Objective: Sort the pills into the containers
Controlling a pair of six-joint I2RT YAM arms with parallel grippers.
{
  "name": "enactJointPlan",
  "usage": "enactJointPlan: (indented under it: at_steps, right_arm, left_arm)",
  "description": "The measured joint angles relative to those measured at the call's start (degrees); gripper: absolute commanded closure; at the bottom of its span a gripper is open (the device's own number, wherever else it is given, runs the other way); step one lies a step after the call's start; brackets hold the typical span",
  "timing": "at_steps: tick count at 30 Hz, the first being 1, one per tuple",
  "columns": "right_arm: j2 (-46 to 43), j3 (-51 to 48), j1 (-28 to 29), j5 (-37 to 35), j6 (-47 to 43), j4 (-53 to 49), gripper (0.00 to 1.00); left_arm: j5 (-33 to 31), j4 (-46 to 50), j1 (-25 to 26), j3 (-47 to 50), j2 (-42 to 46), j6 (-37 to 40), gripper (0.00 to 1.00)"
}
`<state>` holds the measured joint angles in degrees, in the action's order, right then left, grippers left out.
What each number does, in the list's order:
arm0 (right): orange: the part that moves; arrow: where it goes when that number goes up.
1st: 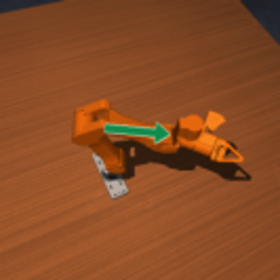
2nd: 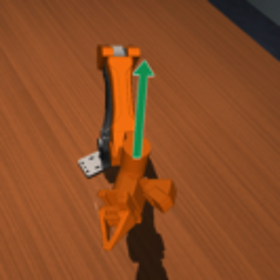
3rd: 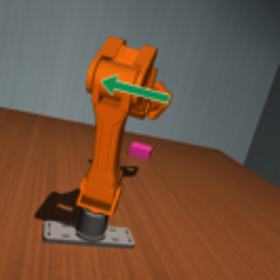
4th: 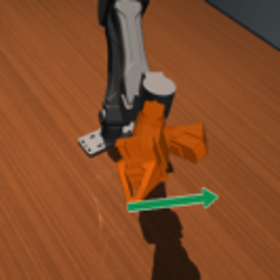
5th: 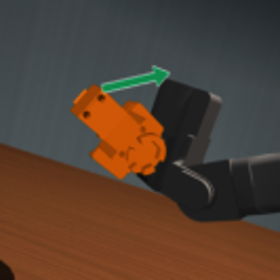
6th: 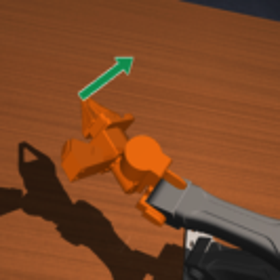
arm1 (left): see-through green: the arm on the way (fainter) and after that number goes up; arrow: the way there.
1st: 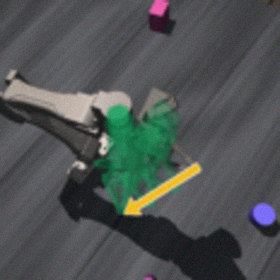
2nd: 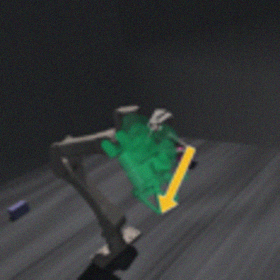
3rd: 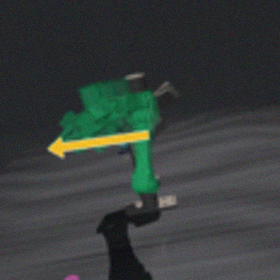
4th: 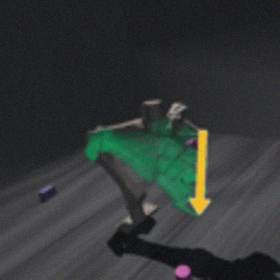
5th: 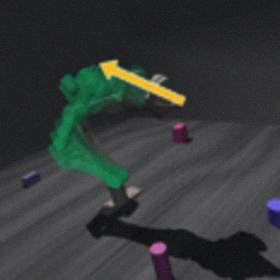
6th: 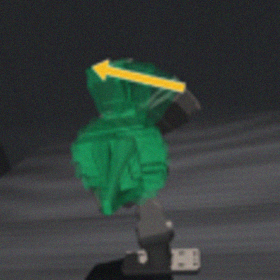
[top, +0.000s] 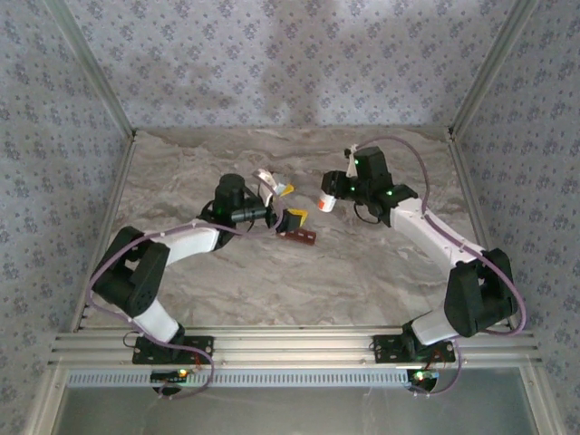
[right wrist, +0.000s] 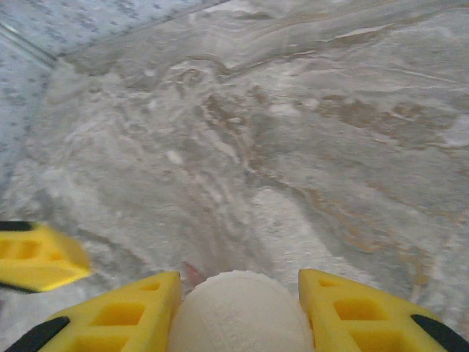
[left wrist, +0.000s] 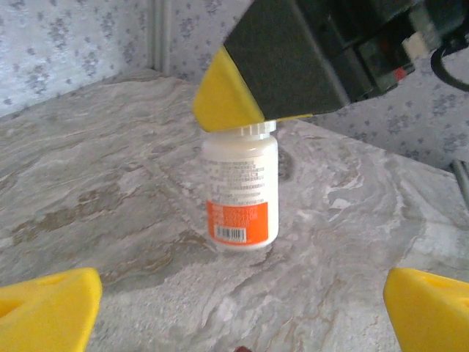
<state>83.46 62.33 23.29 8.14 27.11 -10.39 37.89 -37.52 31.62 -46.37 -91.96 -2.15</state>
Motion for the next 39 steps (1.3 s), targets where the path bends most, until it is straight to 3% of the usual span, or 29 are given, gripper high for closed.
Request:
enactJointPlan:
  at_steps: [11, 23, 30, 39]
  right_arm:
    - [-2.36, -11.72, -2.32, -13.16, -7.15, 10.93, 0.76]
    - [-2.29, -22.47, -2.27, -23.78, -7.41, 21.77, 0.73]
    - [-2.10, -26.01, -1.86, -26.08, -6.99, 24.57, 0.61]
    - [-2.08, -28.46, -1.49, -26.45, -5.09, 25.94, 0.36]
  left_arm:
    - [-12.24, 0.61, -0.13, 2.43, 7.52, 1.09, 0.02]
    - [-21.35, 4.42, -0.17, 2.43, 9.18, 1.92, 0.02]
    - [-23.80, 4.46, -0.17, 2.45, 9.18, 1.84, 0.02]
    - [-26.73, 6.10, -0.17, 2.60, 9.77, 1.60, 0.02]
